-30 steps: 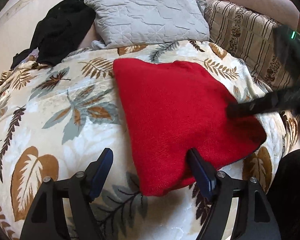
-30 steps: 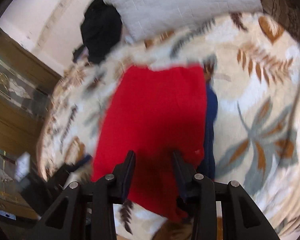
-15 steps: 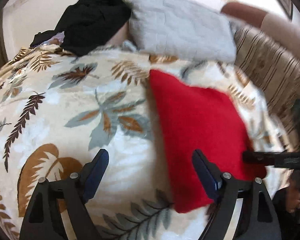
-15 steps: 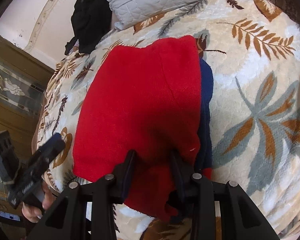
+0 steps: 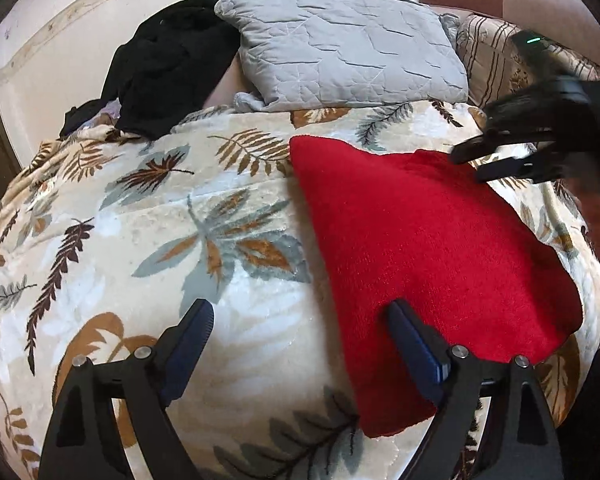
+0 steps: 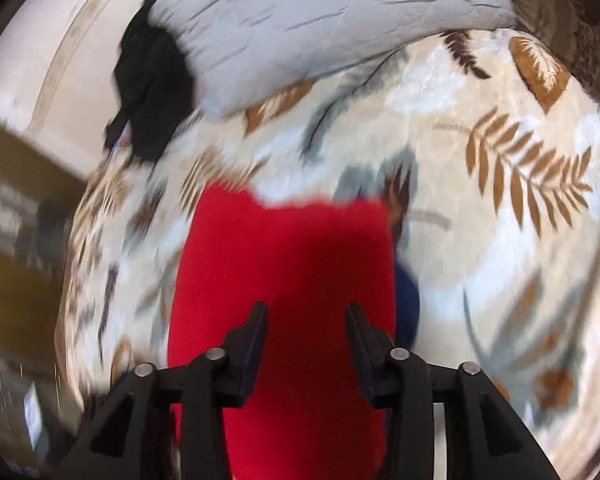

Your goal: Fold small clothes

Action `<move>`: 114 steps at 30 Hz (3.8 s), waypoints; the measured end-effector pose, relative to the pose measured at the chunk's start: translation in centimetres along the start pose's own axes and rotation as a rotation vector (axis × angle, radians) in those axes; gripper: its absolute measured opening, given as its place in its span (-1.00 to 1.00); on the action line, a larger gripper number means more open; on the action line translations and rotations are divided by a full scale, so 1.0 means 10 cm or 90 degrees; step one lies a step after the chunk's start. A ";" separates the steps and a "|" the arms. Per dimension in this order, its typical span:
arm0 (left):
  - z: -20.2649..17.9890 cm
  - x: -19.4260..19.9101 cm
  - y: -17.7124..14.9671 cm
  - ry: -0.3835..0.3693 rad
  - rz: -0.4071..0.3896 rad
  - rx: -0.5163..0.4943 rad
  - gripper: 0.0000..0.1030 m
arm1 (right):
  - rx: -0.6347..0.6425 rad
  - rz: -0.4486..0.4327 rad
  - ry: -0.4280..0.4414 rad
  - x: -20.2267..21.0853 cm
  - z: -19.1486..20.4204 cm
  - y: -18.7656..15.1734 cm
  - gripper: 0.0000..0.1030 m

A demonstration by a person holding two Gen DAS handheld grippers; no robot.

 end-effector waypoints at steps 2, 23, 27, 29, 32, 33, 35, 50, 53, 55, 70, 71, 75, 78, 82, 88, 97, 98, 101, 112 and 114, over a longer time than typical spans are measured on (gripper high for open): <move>-0.01 0.00 0.01 -0.001 -0.004 -0.003 0.73 | -0.019 0.002 -0.019 -0.18 -0.12 0.10 -0.08; -0.01 0.00 0.01 0.007 -0.007 -0.013 0.74 | 0.080 0.111 0.011 -1.04 0.53 0.21 -0.03; -0.01 0.01 0.01 0.010 -0.006 -0.011 0.74 | 0.078 0.071 0.040 -0.64 0.54 0.16 -0.03; -0.02 0.01 0.01 0.012 -0.007 -0.011 0.74 | 0.086 0.052 0.043 -0.40 0.51 0.08 -0.03; -0.02 0.02 0.01 0.015 -0.008 -0.011 0.74 | 0.099 0.034 0.041 -0.08 0.46 -0.13 -0.03; -0.02 0.02 0.01 0.016 -0.008 -0.011 0.74 | 0.102 0.034 0.041 -0.01 0.44 -0.23 -0.03; -0.02 0.02 0.01 0.016 -0.008 -0.010 0.74 | 0.105 0.038 0.039 0.09 0.39 -0.40 -0.03; -0.03 0.01 0.01 0.023 -0.015 -0.015 0.76 | 0.113 0.008 0.064 0.10 0.05 -0.80 0.05; -0.03 0.01 0.01 0.027 -0.015 -0.014 0.76 | 0.112 0.003 0.069 0.11 0.05 -0.81 0.05; -0.03 0.01 0.00 0.030 -0.015 -0.014 0.76 | 0.108 0.000 0.074 0.13 0.04 -0.81 0.05; 0.28 0.12 0.20 0.027 0.014 0.069 0.76 | 0.094 0.014 0.118 0.27 0.05 -1.05 0.05; 0.28 0.11 0.21 0.027 0.014 0.071 0.76 | 0.100 0.014 0.119 0.28 0.06 -1.05 0.05; 0.13 -0.09 0.14 0.024 0.078 0.045 0.77 | 0.075 -0.002 0.153 0.37 0.02 -1.02 0.05; 0.02 -0.19 0.09 0.053 0.083 0.014 0.87 | 0.068 -0.038 0.161 0.49 -0.01 -0.95 0.05; 0.04 -0.15 0.11 0.087 0.069 0.011 0.94 | 0.036 0.011 0.128 0.29 -0.15 -0.96 0.05; 0.23 -0.14 0.30 0.083 0.042 0.054 0.94 | 0.016 -0.044 0.148 0.32 -0.11 -0.58 0.06; 0.15 -0.61 0.33 0.053 0.106 0.080 0.95 | -0.085 -0.067 0.087 -0.12 -0.50 0.00 0.16; 0.13 -0.62 0.31 0.067 0.105 0.072 0.95 | -0.100 -0.044 0.075 -0.22 -0.58 -0.02 0.17; 0.15 -0.54 0.35 0.075 0.092 0.072 0.94 | -0.102 -0.046 0.076 -0.21 -0.57 0.02 0.19; 0.28 -0.41 0.35 0.096 0.073 0.052 0.94 | 0.054 0.004 0.099 -0.58 0.48 0.58 0.19; 0.20 -0.44 0.31 0.089 0.080 0.022 0.94 | 0.062 0.042 0.112 -0.86 0.64 0.62 0.19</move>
Point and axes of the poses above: each gripper's, at about its wrist camera, not at the fingertips, and x roughly against the way its jaws point, z to its left, y to its top, the point moved 7 cm from there along -x, roughly the way its jaws point, and after that the axes turned 13 degrees about y, right-handed, at the moved point
